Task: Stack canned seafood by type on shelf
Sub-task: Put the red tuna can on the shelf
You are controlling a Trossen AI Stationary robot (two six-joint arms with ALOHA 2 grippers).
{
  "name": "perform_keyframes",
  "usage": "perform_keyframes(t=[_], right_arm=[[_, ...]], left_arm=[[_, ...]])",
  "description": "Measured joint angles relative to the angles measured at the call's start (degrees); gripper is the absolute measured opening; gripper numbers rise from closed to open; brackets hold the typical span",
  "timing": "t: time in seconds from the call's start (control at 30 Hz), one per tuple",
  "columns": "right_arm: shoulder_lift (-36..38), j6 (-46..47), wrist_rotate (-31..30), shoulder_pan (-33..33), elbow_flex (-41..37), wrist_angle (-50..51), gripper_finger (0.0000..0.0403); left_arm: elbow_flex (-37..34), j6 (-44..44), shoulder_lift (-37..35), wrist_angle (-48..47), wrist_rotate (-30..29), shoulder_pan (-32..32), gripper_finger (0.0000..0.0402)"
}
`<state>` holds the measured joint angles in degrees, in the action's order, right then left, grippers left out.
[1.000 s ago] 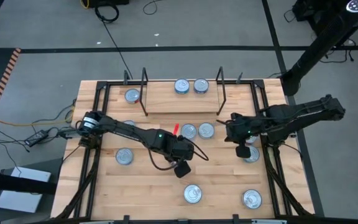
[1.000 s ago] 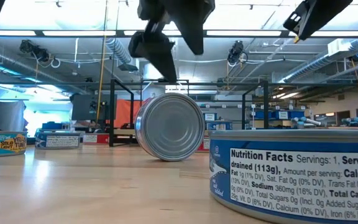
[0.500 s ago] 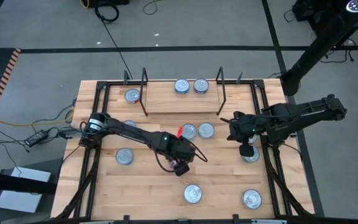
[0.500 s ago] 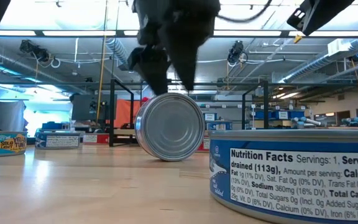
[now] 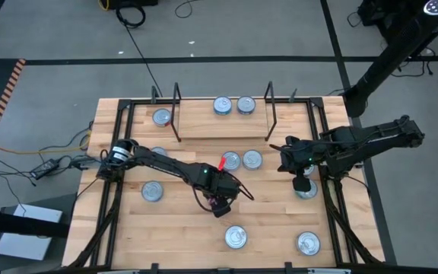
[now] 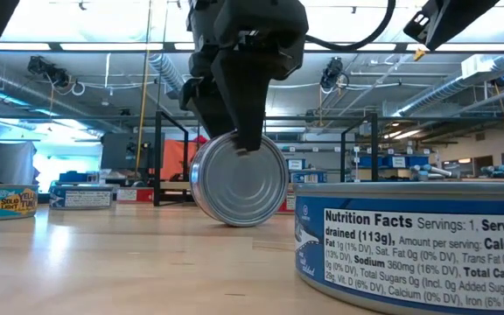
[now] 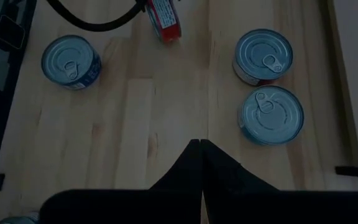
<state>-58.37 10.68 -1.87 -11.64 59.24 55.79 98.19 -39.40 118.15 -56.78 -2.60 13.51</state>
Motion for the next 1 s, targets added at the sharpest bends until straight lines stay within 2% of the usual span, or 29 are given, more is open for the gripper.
perform_keyframes(t=[0.33,0.57,0.73,0.9,1.0], right_arm=[[0.0,0.02,-0.04,0.0,0.0,-0.09,0.0008],[0.0,-0.11,-0.22,0.0,0.0,-0.13,0.0008],[0.0,-0.11,-0.22,0.0,0.0,-0.14,0.0008],[0.0,0.22,-0.22,0.0,0.0,-0.15,0.0008],[0.0,0.26,-0.22,0.0,0.0,-0.13,0.0007]], left_arm=[[0.02,0.11,0.0,0.04,2.76,-0.02,0.0147],[1.35,0.13,0.0,-0.92,2.85,-0.25,0.0146],[5.07,0.42,0.0,-5.99,1.58,-1.32,0.0146],[12.04,1.91,0.0,-15.94,-3.81,-4.13,0.0146],[16.83,3.36,0.0,-23.39,-9.53,-6.51,0.0146]])
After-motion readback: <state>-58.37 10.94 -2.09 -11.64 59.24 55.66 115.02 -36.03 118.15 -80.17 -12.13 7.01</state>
